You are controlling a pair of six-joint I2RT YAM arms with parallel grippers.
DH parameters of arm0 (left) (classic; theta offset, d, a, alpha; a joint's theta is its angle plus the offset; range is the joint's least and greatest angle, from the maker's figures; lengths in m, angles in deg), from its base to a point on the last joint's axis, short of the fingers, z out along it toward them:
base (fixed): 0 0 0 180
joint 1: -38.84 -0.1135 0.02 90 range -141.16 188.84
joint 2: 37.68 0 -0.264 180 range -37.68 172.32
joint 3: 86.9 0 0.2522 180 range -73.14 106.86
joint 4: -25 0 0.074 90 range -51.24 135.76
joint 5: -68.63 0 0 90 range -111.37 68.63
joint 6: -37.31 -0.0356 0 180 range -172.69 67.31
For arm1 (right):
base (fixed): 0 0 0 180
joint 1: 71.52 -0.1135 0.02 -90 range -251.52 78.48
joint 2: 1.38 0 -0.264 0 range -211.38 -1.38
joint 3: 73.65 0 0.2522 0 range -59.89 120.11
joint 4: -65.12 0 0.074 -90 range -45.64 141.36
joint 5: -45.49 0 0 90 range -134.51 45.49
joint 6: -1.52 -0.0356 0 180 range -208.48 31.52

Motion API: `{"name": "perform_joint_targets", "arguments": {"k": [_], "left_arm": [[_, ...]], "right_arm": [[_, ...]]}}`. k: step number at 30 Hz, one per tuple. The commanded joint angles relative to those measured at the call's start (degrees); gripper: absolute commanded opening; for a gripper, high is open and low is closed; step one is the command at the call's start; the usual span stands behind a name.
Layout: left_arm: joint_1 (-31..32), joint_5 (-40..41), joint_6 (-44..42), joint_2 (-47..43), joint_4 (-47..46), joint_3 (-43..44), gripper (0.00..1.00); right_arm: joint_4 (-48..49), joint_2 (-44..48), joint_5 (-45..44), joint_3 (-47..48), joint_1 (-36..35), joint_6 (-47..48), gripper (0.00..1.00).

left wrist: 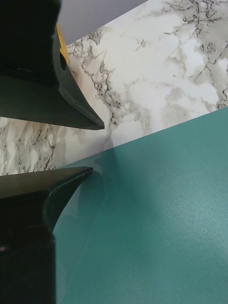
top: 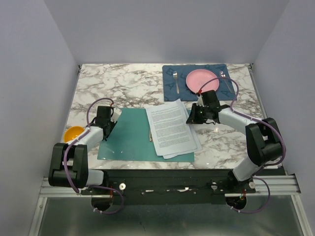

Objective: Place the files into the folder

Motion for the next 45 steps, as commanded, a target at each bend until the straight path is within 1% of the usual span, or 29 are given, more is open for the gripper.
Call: {"name": "perform_joint_targets", "arguments": {"k": [1, 2, 5, 12, 18, 21, 27, 33, 38, 45], "left_arm": [[0.3, -3.1, 1.2, -0.8, 4.4, 0.0, 0.51], [0.3, -3.2, 1.2, -1.1, 4.5, 0.1, 0.51], [0.3, -3.2, 1.3, -1.9, 5.0, 0.1, 0.51], [0.3, -3.1, 0.9, -2.8, 5.5, -0.1, 0.51], [0.3, -3.4, 0.9, -2.9, 5.8, 0.1, 0.5], [0.3, -3.5, 0.9, -2.9, 6.2, 0.3, 0.5], [0.4, -3.9, 1.0, -3.1, 6.6, 0.4, 0.5], [0.4, -4.0, 1.2, -3.0, 6.8, 0.8, 0.5], [0.4, -4.2, 1.6, -2.9, 7.2, 1.0, 0.5], [0.4, -3.7, 1.3, -3.0, 7.4, 1.0, 0.5]], "right_arm": [[0.6, -0.9, 0.3, -0.9, 0.3, 0.1, 0.28], [0.7, -1.7, 0.2, -0.8, 0.3, 0.2, 0.31], [0.8, -2.7, 0.0, -0.6, 0.3, 0.4, 0.32], [1.6, -4.6, 1.1, -0.4, 0.4, 0.0, 0.32], [2.4, -4.9, 2.9, -0.7, 0.4, -0.4, 0.32], [2.3, -4.6, 2.5, -1.0, 0.3, -0.1, 0.32], [0.8, -3.5, 0.5, -1.0, 0.3, 1.4, 0.36], [1.9, -2.6, 1.4, -2.0, 0.3, 1.8, 0.4], [3.5, -2.9, 4.2, -2.2, 0.3, 0.6, 0.39], [5.9, -3.9, 8.2, -2.9, 0.5, -3.2, 0.31]]}}
